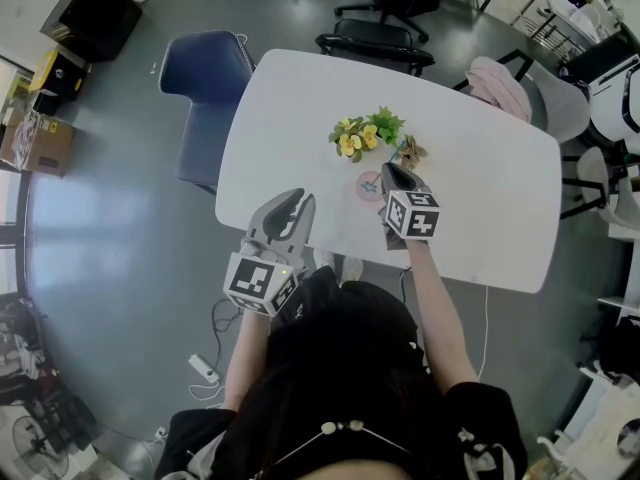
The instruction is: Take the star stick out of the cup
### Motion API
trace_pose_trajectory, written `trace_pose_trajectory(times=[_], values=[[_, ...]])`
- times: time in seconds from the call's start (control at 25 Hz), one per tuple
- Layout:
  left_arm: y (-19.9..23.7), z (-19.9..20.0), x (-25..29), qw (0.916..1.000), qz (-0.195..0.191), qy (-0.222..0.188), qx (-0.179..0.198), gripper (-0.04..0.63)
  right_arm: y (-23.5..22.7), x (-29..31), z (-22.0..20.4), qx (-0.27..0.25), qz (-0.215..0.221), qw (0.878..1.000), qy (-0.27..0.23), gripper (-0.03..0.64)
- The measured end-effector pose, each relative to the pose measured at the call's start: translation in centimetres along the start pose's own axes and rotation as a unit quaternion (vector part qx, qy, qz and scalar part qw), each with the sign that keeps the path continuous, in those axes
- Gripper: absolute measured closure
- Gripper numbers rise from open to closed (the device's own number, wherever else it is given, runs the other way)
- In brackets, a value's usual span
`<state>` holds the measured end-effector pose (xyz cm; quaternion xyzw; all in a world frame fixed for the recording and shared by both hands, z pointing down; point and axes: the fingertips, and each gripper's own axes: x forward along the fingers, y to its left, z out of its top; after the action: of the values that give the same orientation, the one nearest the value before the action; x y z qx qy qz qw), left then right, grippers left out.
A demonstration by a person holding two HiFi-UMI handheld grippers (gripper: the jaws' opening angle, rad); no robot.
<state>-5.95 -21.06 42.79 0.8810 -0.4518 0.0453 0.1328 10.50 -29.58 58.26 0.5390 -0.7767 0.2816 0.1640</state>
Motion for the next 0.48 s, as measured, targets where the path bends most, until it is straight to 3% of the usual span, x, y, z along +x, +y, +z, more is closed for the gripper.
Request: trace_pose_trajectory(times=[0.48], values=[[-1.1, 0.7, 1.4, 0.9996, -0.026, -0.009, 0.004, 0.541, 2.7, -8.5, 6.6, 0.017, 0.024, 0.992, -0.122, 0.595]])
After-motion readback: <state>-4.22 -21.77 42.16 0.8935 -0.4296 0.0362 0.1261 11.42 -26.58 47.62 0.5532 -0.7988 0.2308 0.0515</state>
